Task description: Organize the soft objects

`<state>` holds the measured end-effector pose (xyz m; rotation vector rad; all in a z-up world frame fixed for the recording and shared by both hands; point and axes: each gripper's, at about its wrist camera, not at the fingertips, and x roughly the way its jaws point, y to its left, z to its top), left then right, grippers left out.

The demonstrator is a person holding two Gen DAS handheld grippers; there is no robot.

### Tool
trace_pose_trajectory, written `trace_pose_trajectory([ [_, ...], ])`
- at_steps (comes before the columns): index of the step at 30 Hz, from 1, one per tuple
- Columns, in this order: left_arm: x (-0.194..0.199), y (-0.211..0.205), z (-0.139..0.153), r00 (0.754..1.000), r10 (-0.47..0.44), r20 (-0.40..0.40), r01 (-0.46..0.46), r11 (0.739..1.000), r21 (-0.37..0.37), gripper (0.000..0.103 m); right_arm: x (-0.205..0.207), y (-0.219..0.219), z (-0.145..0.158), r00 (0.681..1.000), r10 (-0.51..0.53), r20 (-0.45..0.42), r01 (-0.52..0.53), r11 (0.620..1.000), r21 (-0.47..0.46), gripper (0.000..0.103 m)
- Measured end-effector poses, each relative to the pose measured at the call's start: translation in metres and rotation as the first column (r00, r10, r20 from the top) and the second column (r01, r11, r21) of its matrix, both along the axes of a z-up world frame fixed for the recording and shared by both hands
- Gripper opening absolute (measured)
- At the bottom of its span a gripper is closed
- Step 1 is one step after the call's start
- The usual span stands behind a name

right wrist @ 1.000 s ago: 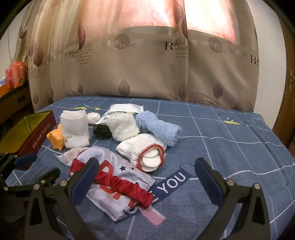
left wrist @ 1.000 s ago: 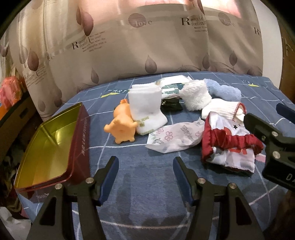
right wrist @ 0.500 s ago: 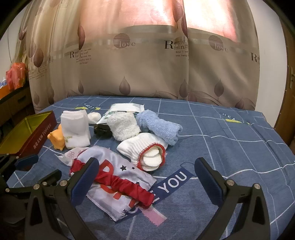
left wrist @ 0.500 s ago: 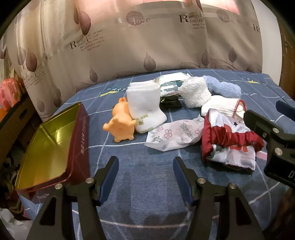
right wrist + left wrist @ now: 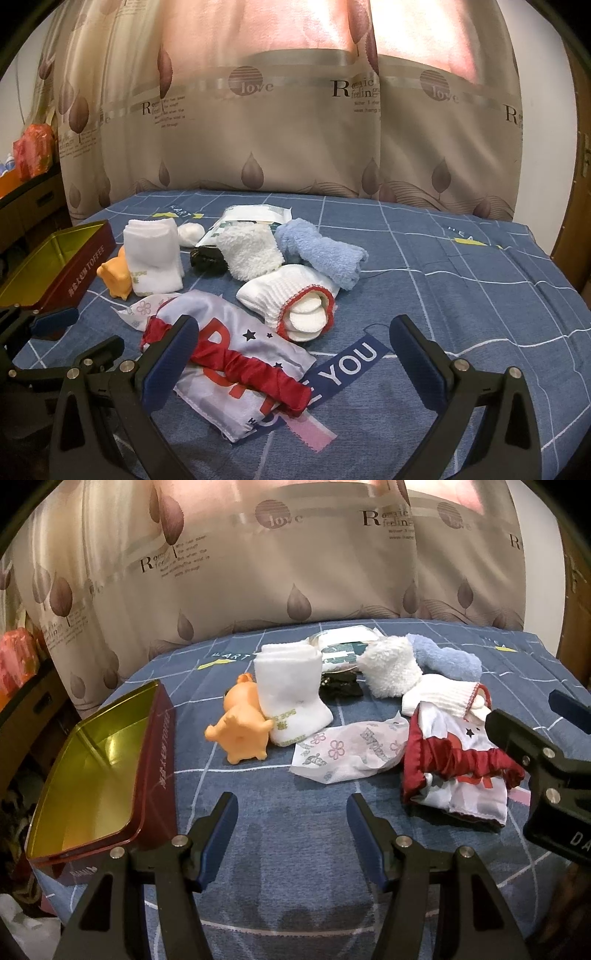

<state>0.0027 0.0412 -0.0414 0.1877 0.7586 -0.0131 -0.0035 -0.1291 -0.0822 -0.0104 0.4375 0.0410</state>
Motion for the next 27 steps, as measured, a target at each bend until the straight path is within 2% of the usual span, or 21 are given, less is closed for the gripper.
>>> trace_pose_trajectory([
  [9,0.0023,0.002,-0.002,1.0,-0.008,-0.025,0.007,1.0,-0.016,0.063,0.0004,0.0027,-0.0022,1.0,0.011,-0.008,-0.011,1.0,-0.001,0.103],
  [13,0.0033,0.0013,-0.0027,0.999,-0.009,-0.037,0.009,1.0,-0.009,0.069,0.0001,0.0032,-0.0023,1.0,0.014,-0.009,-0.014,1.0,-0.003,0.103],
  [17,0.002,0.0015,-0.0013,0.999,-0.015,-0.03,0.015,1.0,-0.009,0.081,0.0009,0.0022,-0.0019,1.0,0.015,-0.01,-0.015,1.0,0.0,0.103],
  [27,0.0001,0.0001,-0.0028,0.999,-0.027,-0.045,0.027,0.999,-0.019,0.086,-0.0001,0.0031,-0.0024,1.0,0.014,-0.01,-0.014,1.0,0.0,0.103],
])
